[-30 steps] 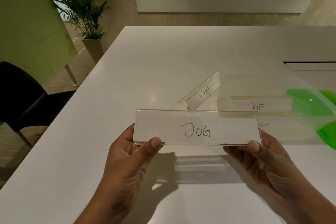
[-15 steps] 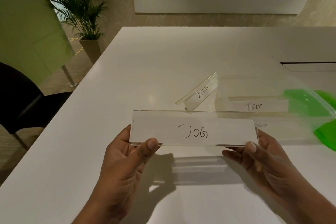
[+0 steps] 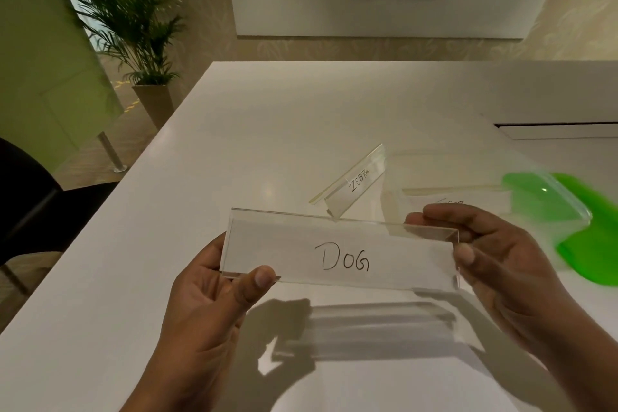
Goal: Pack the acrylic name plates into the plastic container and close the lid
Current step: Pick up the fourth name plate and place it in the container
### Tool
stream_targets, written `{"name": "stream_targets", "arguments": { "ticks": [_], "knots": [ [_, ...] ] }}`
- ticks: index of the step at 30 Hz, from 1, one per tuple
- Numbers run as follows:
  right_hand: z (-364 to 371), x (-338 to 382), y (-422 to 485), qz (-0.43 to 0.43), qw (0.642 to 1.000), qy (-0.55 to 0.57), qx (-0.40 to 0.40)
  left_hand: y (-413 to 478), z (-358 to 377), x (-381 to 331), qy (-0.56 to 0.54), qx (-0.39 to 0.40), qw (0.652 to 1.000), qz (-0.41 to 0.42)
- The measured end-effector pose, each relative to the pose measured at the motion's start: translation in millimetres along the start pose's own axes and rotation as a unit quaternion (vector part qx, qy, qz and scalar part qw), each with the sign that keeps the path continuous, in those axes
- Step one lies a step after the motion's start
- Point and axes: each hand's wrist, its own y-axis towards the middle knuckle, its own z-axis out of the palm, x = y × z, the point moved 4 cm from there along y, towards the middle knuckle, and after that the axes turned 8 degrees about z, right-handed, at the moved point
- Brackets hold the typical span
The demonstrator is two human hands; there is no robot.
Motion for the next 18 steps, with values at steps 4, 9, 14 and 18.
{"name": "stream_targets", "arguments": {
  "ticks": [4,9,14,18],
  "knots": [
    [6,30,-1,-0.068,0.966,-0.247,0.032,0,5,1,0.049,0.014,0.999,0.004],
    [22,44,-12,-0.091,0.886,-0.443,0.098,0,22,0,0.098,0.028,0.995,0.022],
    [27,53,-17,-0.113,0.838,-0.525,0.096,-1,31,0,0.124,0.025,0.992,0.025],
    [27,60,-15,-0.122,0.823,-0.548,0.088,4,38,1,0.127,0.047,0.989,0.06]
  ]
}}
